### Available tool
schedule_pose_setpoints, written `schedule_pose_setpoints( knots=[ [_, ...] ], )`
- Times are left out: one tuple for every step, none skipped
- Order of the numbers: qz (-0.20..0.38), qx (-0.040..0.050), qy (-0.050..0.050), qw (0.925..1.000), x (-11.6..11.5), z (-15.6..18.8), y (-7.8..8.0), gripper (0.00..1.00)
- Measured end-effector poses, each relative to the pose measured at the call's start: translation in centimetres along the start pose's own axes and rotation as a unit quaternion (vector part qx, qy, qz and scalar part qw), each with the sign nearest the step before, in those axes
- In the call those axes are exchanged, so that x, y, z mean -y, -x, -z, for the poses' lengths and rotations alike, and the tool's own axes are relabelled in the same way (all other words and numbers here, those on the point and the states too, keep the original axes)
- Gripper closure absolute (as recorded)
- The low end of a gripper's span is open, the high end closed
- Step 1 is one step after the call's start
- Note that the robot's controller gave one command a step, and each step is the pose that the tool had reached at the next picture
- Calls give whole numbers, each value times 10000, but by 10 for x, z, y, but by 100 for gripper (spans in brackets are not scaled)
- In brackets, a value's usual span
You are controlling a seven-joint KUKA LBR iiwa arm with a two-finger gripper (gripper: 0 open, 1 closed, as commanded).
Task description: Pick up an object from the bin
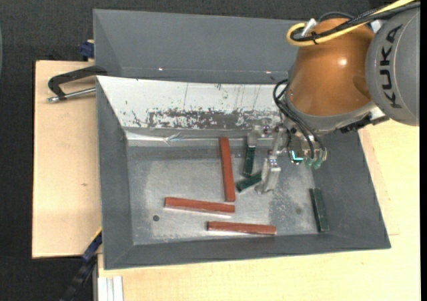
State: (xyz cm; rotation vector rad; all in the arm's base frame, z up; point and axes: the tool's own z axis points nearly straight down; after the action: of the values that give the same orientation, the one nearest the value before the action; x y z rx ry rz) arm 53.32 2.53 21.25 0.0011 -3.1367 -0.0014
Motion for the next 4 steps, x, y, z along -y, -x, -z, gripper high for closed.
schedule_pose_setpoints(
  knots=[
    [-5,38,3,10000,0,4,2,0],
    [-32,72,3,10000,26,-45,8,0],
    [492,53,3,9988,29,-141,26,100],
    [490,53,4,9988,29,-141,26,100]
  ],
)
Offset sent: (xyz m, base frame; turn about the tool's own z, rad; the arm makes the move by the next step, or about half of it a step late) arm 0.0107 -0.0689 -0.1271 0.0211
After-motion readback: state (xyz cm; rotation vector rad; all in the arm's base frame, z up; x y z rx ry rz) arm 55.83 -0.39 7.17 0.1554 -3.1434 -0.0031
